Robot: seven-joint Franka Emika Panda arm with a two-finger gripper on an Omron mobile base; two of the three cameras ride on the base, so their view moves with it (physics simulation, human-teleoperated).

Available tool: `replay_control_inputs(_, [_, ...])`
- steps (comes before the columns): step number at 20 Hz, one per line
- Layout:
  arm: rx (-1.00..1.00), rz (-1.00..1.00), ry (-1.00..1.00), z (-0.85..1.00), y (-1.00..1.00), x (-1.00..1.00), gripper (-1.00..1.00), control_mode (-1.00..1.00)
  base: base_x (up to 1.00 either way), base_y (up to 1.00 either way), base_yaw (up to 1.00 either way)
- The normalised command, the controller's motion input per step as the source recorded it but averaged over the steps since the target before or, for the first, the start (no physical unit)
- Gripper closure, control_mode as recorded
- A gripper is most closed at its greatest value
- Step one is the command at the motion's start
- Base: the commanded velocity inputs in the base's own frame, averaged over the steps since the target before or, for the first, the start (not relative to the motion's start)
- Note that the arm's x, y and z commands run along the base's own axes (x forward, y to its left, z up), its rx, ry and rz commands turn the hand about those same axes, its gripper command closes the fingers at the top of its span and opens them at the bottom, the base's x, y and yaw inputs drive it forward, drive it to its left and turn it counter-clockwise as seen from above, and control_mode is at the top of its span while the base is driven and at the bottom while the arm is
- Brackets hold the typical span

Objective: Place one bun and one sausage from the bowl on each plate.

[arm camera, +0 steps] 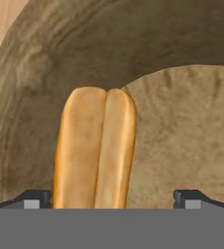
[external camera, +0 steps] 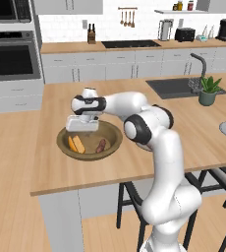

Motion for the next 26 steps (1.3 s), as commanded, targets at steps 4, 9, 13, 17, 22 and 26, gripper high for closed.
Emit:
replay_control_inputs(4, [0.01, 0.00, -0.10, -0.28, -0.08, 0.00, -1.00, -1.00, 0.00, 0.00, 0.00])
replay_control_inputs(9, [0.03, 0.00, -0.03, -0.17, 0.00, 0.00, -1.00, -1.00, 0.00, 0.00, 0.00])
replay_control_inputs(13, [0.00, 0.00, 0.00, 0.00, 0.02, 0.00, -1.00, -1.00, 0.00, 0.00, 0.00])
replay_control_inputs(17, [0.00, 0.00, 0.00, 0.00, 0.00, 0.00, -1.00, -1.00, 0.00, 0.00, 0.00])
replay_control_inputs(22, [0.00, 0.00, 0.00, 0.00, 0.00, 0.00, -1.00, -1.00, 0.00, 0.00, 0.00])
replay_control_inputs(26, [0.00, 0.00, 0.00, -0.10, 0.09, 0.00, -1.00, -1.00, 0.00, 0.00, 0.00])
